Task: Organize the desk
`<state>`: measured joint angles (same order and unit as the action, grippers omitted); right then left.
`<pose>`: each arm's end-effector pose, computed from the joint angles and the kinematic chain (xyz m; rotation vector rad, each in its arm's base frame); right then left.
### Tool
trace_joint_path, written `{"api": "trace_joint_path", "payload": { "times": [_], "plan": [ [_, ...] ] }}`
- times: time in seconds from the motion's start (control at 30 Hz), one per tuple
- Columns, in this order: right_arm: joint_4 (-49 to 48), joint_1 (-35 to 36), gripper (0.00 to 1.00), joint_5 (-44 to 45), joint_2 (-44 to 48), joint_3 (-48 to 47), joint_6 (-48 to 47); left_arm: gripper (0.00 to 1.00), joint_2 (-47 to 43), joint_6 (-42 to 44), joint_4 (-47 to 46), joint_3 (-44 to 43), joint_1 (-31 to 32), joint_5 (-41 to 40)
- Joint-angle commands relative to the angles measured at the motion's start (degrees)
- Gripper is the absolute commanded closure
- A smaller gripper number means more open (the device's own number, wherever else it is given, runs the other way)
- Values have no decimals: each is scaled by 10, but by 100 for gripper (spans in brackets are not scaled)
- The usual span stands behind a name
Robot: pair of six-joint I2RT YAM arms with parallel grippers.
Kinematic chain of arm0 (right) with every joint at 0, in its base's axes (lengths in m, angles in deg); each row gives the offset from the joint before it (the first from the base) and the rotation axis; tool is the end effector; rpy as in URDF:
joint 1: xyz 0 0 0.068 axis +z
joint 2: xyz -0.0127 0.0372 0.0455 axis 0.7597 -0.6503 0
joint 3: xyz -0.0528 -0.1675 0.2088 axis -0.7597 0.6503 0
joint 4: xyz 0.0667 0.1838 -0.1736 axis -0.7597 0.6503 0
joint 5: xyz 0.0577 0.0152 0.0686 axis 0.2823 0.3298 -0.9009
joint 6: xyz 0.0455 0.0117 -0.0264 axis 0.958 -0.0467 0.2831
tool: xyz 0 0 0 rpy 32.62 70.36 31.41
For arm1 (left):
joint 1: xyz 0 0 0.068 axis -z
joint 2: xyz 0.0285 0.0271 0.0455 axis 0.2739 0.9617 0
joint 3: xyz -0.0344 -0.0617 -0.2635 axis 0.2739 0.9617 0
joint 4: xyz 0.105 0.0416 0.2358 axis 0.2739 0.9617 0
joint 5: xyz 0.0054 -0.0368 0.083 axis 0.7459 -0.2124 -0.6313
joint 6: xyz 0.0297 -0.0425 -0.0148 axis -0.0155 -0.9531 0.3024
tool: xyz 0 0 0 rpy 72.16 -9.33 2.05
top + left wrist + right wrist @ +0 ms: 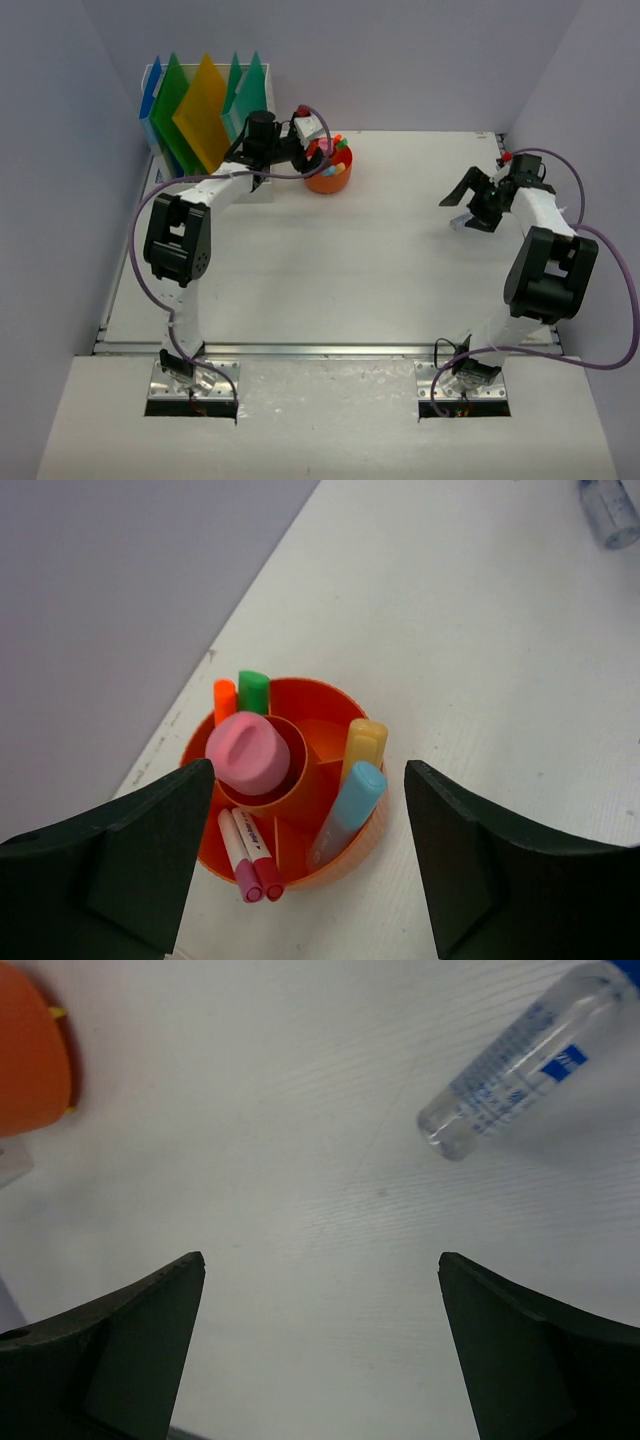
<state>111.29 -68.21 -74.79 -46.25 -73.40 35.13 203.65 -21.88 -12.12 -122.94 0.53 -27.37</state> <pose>0.3427 -0.1004 0.2133 0.8203 2.4233 0.6217 0.4581 -0.1587 0.2672 1.1212 1.4523 -0.4900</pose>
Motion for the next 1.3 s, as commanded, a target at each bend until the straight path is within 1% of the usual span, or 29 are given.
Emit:
{"api": "trace_joint_path", "payload": {
  "times": [0.0, 0.13, 0.33, 0.4, 0.53, 0.63, 0.77, 0.83, 0.87, 0.9, 0.93, 1.0, 1.07, 1.1, 1.13, 1.2, 1.27],
  "plan": [
    [-30, -3, 2, 183, 22, -21, 2, 21, -81, -26, -35, 11, -4, -3],
    [-57, -2, 4, 262, 0, -33, -8, 18, -129, -17, -49, 43, 0, -25],
    [-44, 17, 1, 365, -88, -116, 2, 17, -183, 25, -46, 106, 5, -27],
    [-42, 35, 1, 398, -116, -145, -1, 17, -196, 38, -43, 126, 6, -24],
    [-64, 80, 1, 475, -175, -165, -28, 16, -226, 50, -47, 159, 8, -33],
    [-45, 103, 1, 490, -208, -176, -30, 16, -241, 54, -46, 172, 7, -41],
    [-38, 120, 1, 496, -228, -166, -27, 16, -255, 61, -47, 191, 7, -41],
    [-33, 122, 5, 486, -222, -143, -23, 16, -261, 59, -49, 197, 7, -39],
    [-33, 123, 8, 479, -218, -125, -23, 16, -262, 58, -49, 200, 7, -38],
    [-34, 123, 17, 469, -209, -101, -25, 16, -263, 58, -50, 202, 7, -37],
    [-38, 123, 23, 466, -203, -85, -26, 16, -265, 58, -51, 203, 7, -37],
    [-58, 124, 38, 452, -190, -56, -39, 16, -265, 57, -55, 209, 7, -36],
    [-76, 124, 65, 425, -170, -19, -51, 16, -267, 54, -55, 212, 7, -34],
    [-81, 123, 75, 413, -161, -5, -56, 16, -267, 47, -55, 212, 7, -33],
    [-81, 123, 83, 401, -155, 2, -62, 16, -267, 34, -57, 212, 7, -33],
    [-79, 124, 100, 348, -140, 11, -78, 16, -264, -9, -58, 210, 5, -27],
    [-92, 124, 100, 271, -119, 22, -94, 16, -260, -77, -54, 204, 3, -5]
  ]
}}
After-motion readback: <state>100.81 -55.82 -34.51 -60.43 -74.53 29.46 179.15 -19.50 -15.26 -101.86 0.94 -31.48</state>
